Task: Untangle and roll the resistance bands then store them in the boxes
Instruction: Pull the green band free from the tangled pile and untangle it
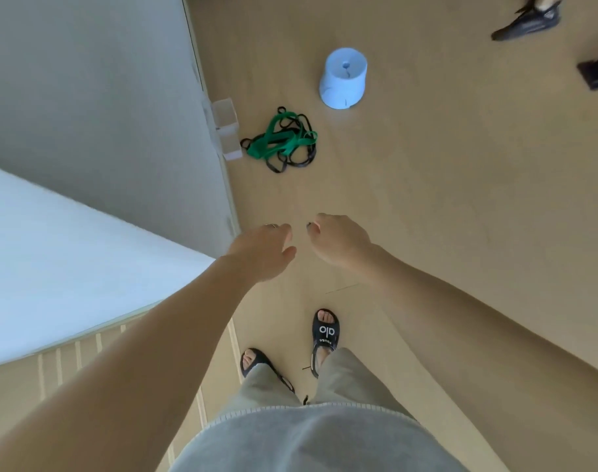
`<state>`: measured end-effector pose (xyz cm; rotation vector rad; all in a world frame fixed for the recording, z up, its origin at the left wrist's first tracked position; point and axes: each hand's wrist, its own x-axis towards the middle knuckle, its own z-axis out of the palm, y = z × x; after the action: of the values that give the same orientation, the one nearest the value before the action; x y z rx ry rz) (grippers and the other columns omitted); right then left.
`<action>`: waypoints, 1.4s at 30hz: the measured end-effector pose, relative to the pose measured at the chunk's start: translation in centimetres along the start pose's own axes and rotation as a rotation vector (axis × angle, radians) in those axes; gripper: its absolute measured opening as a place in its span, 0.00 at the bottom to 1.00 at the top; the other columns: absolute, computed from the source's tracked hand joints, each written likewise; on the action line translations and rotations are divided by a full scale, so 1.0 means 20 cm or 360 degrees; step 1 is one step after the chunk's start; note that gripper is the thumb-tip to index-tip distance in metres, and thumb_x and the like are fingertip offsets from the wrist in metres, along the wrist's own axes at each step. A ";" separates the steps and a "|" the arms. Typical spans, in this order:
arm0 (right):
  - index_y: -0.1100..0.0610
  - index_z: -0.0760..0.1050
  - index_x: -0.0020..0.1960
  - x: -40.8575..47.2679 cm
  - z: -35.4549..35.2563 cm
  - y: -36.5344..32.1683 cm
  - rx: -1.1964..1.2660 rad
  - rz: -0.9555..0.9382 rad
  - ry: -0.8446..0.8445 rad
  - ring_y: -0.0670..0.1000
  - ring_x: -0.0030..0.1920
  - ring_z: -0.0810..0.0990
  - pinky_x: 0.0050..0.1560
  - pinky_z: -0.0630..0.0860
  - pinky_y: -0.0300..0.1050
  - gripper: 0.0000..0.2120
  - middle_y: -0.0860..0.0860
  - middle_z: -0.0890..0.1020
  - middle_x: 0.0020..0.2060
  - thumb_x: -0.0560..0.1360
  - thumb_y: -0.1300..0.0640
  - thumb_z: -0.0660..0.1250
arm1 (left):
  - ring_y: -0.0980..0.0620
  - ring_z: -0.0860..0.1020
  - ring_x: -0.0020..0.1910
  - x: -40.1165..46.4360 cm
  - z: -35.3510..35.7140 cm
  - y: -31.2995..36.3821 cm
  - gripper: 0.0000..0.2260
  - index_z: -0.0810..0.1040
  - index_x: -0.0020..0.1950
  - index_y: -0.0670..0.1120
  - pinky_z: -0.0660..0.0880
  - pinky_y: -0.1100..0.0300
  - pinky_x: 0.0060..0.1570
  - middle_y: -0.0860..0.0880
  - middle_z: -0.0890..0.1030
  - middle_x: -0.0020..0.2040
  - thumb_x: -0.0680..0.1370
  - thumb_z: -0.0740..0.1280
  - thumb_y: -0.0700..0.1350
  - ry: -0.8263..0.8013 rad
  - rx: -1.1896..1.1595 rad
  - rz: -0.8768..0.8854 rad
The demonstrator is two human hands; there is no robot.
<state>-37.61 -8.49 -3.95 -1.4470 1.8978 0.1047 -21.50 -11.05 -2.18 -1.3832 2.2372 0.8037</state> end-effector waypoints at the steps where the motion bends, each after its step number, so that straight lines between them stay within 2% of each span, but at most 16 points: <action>1: 0.58 0.74 0.62 0.05 -0.06 0.04 -0.0002 0.0020 -0.0019 0.61 0.56 0.80 0.56 0.77 0.55 0.19 0.59 0.81 0.57 0.86 0.48 0.50 | 0.46 0.78 0.59 0.06 -0.03 0.05 0.14 0.72 0.68 0.48 0.77 0.46 0.60 0.49 0.78 0.63 0.85 0.58 0.53 0.0000 0.0008 -0.0004; 7: 0.56 0.70 0.55 0.30 -0.40 0.26 -0.0006 0.0030 -0.0018 0.59 0.52 0.78 0.48 0.72 0.49 0.13 0.57 0.80 0.56 0.86 0.49 0.51 | 0.47 0.77 0.60 0.43 -0.25 0.25 0.15 0.72 0.69 0.48 0.77 0.46 0.60 0.48 0.78 0.63 0.85 0.57 0.52 0.0026 0.0052 -0.0018; 9: 0.57 0.72 0.60 0.39 -0.50 0.30 -0.0018 0.0035 -0.0041 0.59 0.53 0.78 0.49 0.73 0.48 0.15 0.58 0.80 0.58 0.87 0.49 0.52 | 0.47 0.77 0.61 0.54 -0.32 0.28 0.16 0.72 0.70 0.48 0.77 0.46 0.60 0.48 0.78 0.64 0.86 0.57 0.53 0.0025 0.0058 -0.0032; 13: 0.58 0.71 0.70 0.63 -0.69 0.32 -0.0005 0.0014 -0.0079 0.60 0.62 0.78 0.56 0.75 0.50 0.20 0.58 0.78 0.65 0.87 0.48 0.52 | 0.46 0.77 0.62 0.79 -0.47 0.29 0.17 0.73 0.71 0.47 0.76 0.45 0.61 0.46 0.78 0.64 0.85 0.57 0.53 0.0041 0.0055 -0.0041; 22: 0.54 0.67 0.78 1.29 -1.20 0.35 -0.0002 0.0027 -0.0124 0.59 0.67 0.76 0.62 0.74 0.49 0.22 0.57 0.75 0.71 0.86 0.49 0.54 | 0.46 0.78 0.59 1.56 -0.91 0.27 0.18 0.73 0.71 0.46 0.77 0.45 0.59 0.46 0.80 0.62 0.85 0.58 0.53 0.0055 -0.0045 -0.0054; 24: 0.55 0.70 0.76 1.43 -1.32 0.37 0.0002 0.0044 -0.0133 0.59 0.65 0.77 0.58 0.73 0.48 0.21 0.57 0.76 0.69 0.86 0.50 0.55 | 0.46 0.79 0.57 1.72 -1.02 0.27 0.17 0.74 0.69 0.46 0.78 0.46 0.57 0.47 0.80 0.60 0.85 0.58 0.52 0.0057 -0.0073 -0.0072; 28: 0.59 0.74 0.65 1.70 -1.58 0.41 0.0017 0.0033 -0.0125 0.57 0.54 0.77 0.50 0.71 0.46 0.16 0.56 0.79 0.61 0.86 0.50 0.55 | 0.46 0.79 0.51 1.98 -1.26 0.32 0.14 0.75 0.65 0.46 0.79 0.46 0.54 0.47 0.81 0.56 0.85 0.57 0.52 0.0036 -0.0094 -0.0131; 31: 0.59 0.74 0.63 1.92 -1.78 0.45 0.0052 -0.0004 -0.0145 0.57 0.56 0.79 0.51 0.74 0.48 0.15 0.55 0.79 0.58 0.85 0.51 0.56 | 0.46 0.79 0.52 2.20 -1.43 0.37 0.15 0.74 0.66 0.45 0.79 0.47 0.54 0.47 0.81 0.57 0.85 0.57 0.51 0.0041 -0.0117 -0.0194; 33: 0.58 0.74 0.58 2.10 -1.90 0.50 0.0057 -0.0047 -0.0165 0.56 0.55 0.79 0.51 0.74 0.48 0.12 0.54 0.79 0.54 0.85 0.51 0.56 | 0.46 0.79 0.54 2.36 -1.54 0.42 0.16 0.74 0.68 0.46 0.78 0.48 0.56 0.47 0.81 0.59 0.85 0.58 0.52 0.0083 -0.0182 -0.0237; 35: 0.56 0.70 0.47 2.29 -2.01 0.55 0.0001 -0.0108 -0.0192 0.55 0.50 0.77 0.43 0.70 0.46 0.11 0.51 0.77 0.47 0.85 0.52 0.57 | 0.47 0.79 0.56 2.50 -1.63 0.47 0.17 0.74 0.70 0.47 0.78 0.47 0.57 0.48 0.81 0.60 0.85 0.57 0.52 0.0105 -0.0238 -0.0295; 37: 0.53 0.63 0.39 2.46 -2.12 0.58 -0.0061 -0.0184 -0.0222 0.53 0.44 0.74 0.38 0.65 0.44 0.15 0.49 0.72 0.39 0.84 0.53 0.57 | 0.46 0.79 0.57 2.64 -1.69 0.51 0.16 0.74 0.69 0.48 0.79 0.46 0.58 0.49 0.81 0.61 0.85 0.58 0.52 0.0120 -0.0308 -0.0389; 40: 0.53 0.58 0.36 2.67 -2.31 0.60 -0.0140 -0.0290 -0.0308 0.49 0.34 0.65 0.34 0.60 0.44 0.17 0.49 0.66 0.34 0.83 0.56 0.56 | 0.47 0.79 0.57 2.82 -1.81 0.58 0.15 0.76 0.66 0.49 0.79 0.46 0.57 0.49 0.81 0.59 0.84 0.58 0.53 0.0184 -0.0443 -0.0523; 42: 0.54 0.57 0.36 2.80 -2.44 0.58 -0.0200 -0.0326 -0.0333 0.49 0.32 0.61 0.33 0.58 0.44 0.17 0.49 0.65 0.33 0.82 0.58 0.56 | 0.47 0.80 0.56 2.92 -1.88 0.61 0.14 0.77 0.65 0.49 0.79 0.46 0.56 0.49 0.82 0.57 0.84 0.58 0.53 0.0230 -0.0537 -0.0575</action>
<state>-77.27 -72.31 -5.57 -1.6380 1.5903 0.2713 -59.16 -70.71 -4.93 -1.9877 1.9205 1.0062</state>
